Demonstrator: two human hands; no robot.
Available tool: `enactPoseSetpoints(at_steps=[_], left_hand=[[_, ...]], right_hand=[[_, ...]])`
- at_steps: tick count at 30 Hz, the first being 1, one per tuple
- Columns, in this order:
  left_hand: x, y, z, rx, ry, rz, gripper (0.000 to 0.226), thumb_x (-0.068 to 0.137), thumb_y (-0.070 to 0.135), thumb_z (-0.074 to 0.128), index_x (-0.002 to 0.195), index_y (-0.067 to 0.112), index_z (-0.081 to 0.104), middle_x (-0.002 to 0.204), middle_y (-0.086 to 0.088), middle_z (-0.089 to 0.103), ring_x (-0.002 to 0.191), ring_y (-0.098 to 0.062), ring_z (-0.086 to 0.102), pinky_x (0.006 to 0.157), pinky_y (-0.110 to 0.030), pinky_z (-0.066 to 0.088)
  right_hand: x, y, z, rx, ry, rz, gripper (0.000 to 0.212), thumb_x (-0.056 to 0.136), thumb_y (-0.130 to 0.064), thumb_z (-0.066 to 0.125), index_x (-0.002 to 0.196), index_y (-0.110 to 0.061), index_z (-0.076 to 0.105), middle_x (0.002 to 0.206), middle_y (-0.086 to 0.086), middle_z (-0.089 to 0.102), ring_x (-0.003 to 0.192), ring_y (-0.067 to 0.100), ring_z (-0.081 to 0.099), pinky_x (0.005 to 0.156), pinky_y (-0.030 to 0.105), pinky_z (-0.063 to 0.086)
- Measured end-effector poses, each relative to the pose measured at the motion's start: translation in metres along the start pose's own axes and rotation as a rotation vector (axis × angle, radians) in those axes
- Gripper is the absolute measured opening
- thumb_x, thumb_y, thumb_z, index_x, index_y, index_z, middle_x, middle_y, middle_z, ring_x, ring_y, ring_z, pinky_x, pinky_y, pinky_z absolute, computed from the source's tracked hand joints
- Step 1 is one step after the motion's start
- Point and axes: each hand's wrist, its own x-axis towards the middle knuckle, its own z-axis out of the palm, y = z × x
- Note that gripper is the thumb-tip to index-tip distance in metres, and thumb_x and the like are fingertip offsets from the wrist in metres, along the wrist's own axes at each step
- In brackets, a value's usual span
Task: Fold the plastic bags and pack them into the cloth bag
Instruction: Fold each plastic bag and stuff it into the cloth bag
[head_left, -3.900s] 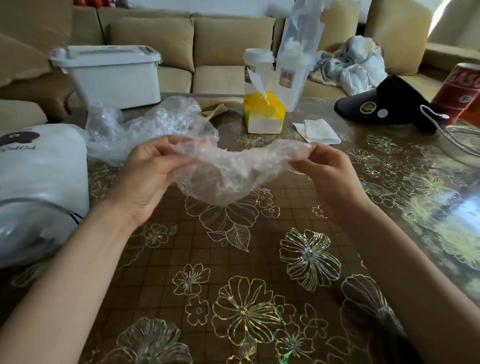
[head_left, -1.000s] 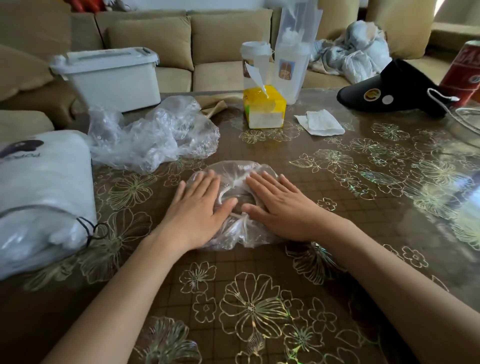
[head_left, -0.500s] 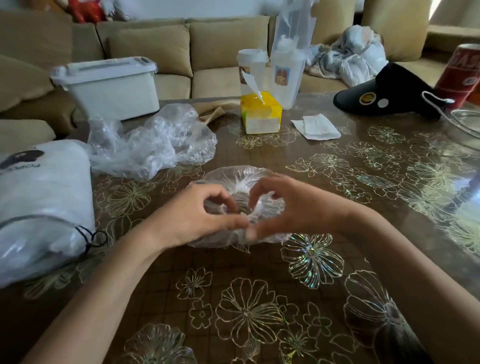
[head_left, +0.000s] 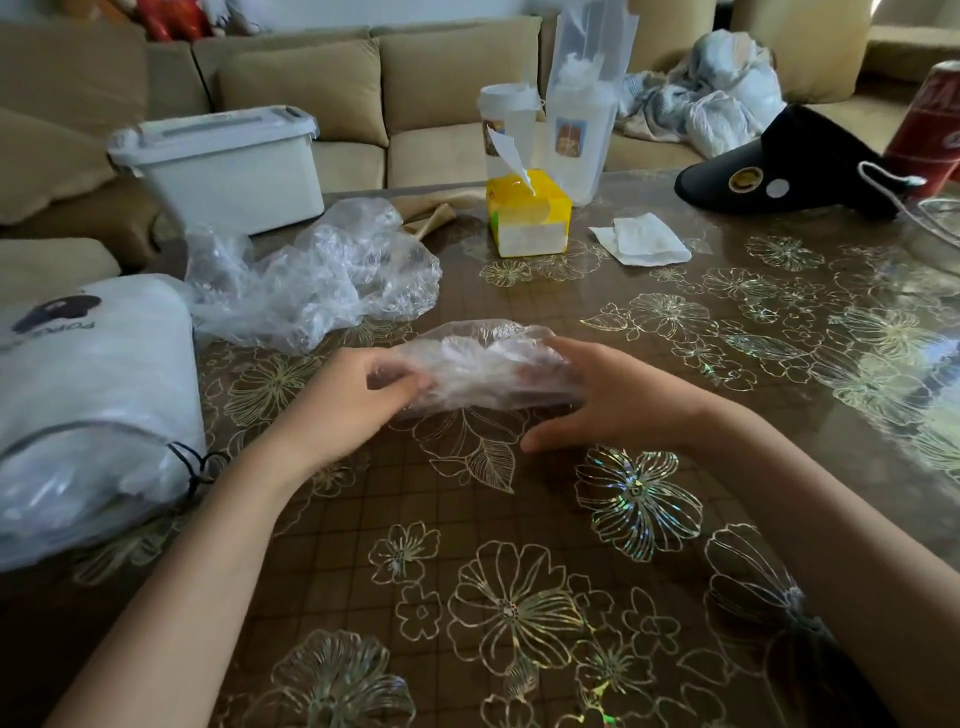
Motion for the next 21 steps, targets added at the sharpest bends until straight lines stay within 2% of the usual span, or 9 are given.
enactPoseSetpoints(at_steps=[2,3,4,6,8,12,18,20,21], left_hand=[[0.000,-0.004,-0.002,-0.102,0.048,-0.052,0.010,0.088,0.023,0.060,0.086,0.026,0.070,0.081,0.019,0.069,0.077,0.008,0.060,0.073,-0.012,0.043],[0.000,-0.003,-0.002,-0.154,0.061,-0.067,0.011,0.089,0.021,0.059,0.085,0.023,0.070,0.075,0.019,0.070,0.071,0.008,0.062,0.066,-0.010,0.044],[0.000,-0.001,-0.004,-0.186,0.066,-0.070,0.012,0.089,0.020,0.058,0.084,0.020,0.069,0.072,0.019,0.070,0.067,0.008,0.063,0.061,-0.007,0.045],[0.000,0.002,-0.006,-0.190,0.039,-0.055,0.016,0.088,0.026,0.058,0.083,0.016,0.070,0.071,0.015,0.072,0.066,0.005,0.065,0.060,-0.006,0.046],[0.001,0.005,-0.007,-0.142,-0.027,-0.070,0.025,0.082,0.038,0.057,0.082,0.017,0.071,0.074,0.010,0.073,0.068,-0.001,0.067,0.065,-0.012,0.052],[0.001,0.008,-0.004,-0.108,-0.038,-0.139,0.023,0.089,0.032,0.056,0.082,0.015,0.070,0.075,0.005,0.073,0.060,-0.004,0.065,0.053,-0.016,0.052],[0.000,0.008,0.003,-0.175,0.033,-0.278,0.033,0.092,0.037,0.052,0.086,0.008,0.066,0.083,-0.007,0.071,0.060,-0.009,0.068,0.047,-0.015,0.049],[0.001,0.008,0.008,-0.180,0.085,-0.320,0.036,0.092,0.042,0.050,0.087,0.009,0.064,0.081,-0.006,0.070,0.054,-0.008,0.067,0.046,-0.017,0.050],[0.001,0.008,0.011,-0.146,0.122,-0.330,0.037,0.092,0.044,0.049,0.085,0.010,0.063,0.077,-0.004,0.069,0.052,-0.008,0.066,0.046,-0.018,0.049]], right_hand=[[0.002,-0.001,0.006,-0.006,0.143,-0.027,0.041,0.076,-0.029,0.077,0.112,-0.020,0.060,0.100,-0.007,0.066,0.092,0.000,0.062,0.080,0.019,0.049],[0.002,-0.002,0.007,0.018,0.212,-0.042,0.020,0.080,-0.027,0.073,0.096,-0.020,0.064,0.087,-0.007,0.068,0.079,-0.001,0.063,0.072,0.020,0.050],[0.003,-0.002,0.006,0.035,0.253,-0.038,0.012,0.083,-0.026,0.070,0.088,-0.017,0.065,0.081,-0.004,0.069,0.072,0.004,0.063,0.071,0.027,0.053],[0.002,0.000,-0.002,0.029,0.232,-0.003,0.015,0.086,-0.025,0.068,0.083,-0.010,0.065,0.073,-0.001,0.067,0.062,0.009,0.059,0.063,0.028,0.051],[-0.003,-0.002,-0.011,-0.010,0.135,0.010,0.018,0.086,-0.021,0.066,0.073,-0.010,0.060,0.058,-0.005,0.054,0.046,0.003,0.044,0.049,0.021,0.037],[-0.005,0.000,-0.017,0.149,0.093,0.000,0.014,0.087,-0.015,0.066,0.080,-0.003,0.066,0.068,0.006,0.067,0.058,0.013,0.057,0.061,0.028,0.045],[-0.007,-0.004,-0.010,0.243,0.051,-0.008,0.033,0.071,-0.041,0.072,0.091,-0.015,0.071,0.085,-0.002,0.074,0.073,0.013,0.069,0.068,0.020,0.053],[-0.003,-0.005,-0.003,0.300,0.141,0.034,0.051,0.072,-0.052,0.064,0.080,-0.001,0.069,0.073,0.009,0.070,0.060,0.032,0.060,0.059,0.031,0.046],[0.001,-0.006,0.002,0.297,0.212,0.075,0.056,0.076,-0.055,0.060,0.069,0.001,0.062,0.061,0.010,0.062,0.050,0.031,0.049,0.055,0.030,0.038]])
